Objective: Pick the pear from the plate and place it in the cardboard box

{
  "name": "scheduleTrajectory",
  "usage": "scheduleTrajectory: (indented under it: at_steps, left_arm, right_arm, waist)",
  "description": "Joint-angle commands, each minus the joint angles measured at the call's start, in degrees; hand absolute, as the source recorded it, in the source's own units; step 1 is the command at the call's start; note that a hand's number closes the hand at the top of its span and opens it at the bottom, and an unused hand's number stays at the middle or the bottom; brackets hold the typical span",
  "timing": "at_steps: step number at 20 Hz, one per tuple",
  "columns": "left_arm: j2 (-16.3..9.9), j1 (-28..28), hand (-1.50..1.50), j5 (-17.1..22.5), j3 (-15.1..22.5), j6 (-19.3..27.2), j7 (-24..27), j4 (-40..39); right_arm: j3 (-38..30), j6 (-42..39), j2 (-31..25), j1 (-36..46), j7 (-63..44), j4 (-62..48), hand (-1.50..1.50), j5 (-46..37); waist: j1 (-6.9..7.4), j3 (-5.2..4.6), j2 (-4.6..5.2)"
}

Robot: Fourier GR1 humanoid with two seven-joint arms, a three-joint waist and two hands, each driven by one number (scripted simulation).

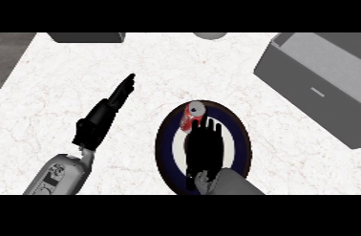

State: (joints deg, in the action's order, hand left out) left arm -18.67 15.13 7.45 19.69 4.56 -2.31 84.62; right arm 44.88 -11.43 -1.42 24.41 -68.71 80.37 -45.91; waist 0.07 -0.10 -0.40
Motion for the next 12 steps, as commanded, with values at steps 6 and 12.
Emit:
scheduleTrajectory:
  at_steps: [6, 12]
  left_arm:
    - [-1.03, -1.42, 0.0, 0.13, -1.81, -2.68, 0.52, 0.72]
    - [1.56, 0.13, 0.0, -1.33, -1.47, -0.93, -1.88, 0.66]
  right_arm:
    - [-0.62, -5.79, 1.35, -1.16, -10.03, -2.55, -1.5, -0.58]
    - [1.85, -3.1, 1.35, -2.82, -10.32, -5.42, -1.5, -2.12]
  waist:
    - [0.06, 0.06, 0.28]
    - [0.04, 0.07, 0.32]
